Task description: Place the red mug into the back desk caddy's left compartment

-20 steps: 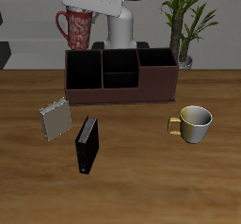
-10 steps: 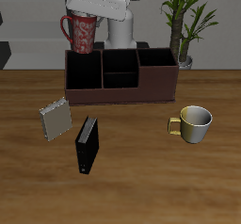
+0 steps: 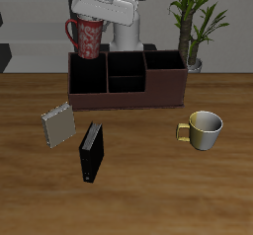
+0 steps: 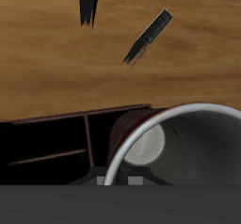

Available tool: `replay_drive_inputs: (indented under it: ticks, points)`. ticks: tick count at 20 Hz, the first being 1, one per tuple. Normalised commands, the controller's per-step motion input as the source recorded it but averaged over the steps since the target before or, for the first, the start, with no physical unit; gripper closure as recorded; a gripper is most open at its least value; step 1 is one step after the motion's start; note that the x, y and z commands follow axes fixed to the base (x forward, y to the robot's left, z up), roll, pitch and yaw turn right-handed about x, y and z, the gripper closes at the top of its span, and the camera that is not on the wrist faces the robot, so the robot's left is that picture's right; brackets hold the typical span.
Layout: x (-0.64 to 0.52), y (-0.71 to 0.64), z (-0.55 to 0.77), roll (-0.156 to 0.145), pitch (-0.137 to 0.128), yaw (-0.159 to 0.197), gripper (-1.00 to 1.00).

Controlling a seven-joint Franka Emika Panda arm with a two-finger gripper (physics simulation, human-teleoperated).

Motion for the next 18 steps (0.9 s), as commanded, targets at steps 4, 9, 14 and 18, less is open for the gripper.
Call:
replay_drive_inputs:
  ticks: [4, 9, 14, 18]
  points:
    - [-0.04, 0.06, -0.07, -0.003, 0.005, -0.035, 1.0]
    - [0.06, 0.06, -0.06, 0.014, 0.009, -0.023, 1.0]
    - [0.12, 0.23, -0.09, 0.001, 0.013, -0.003, 1.0]
    - [0.07, 0.12, -0.07, 0.002, 0.004, 0.014, 1.0]
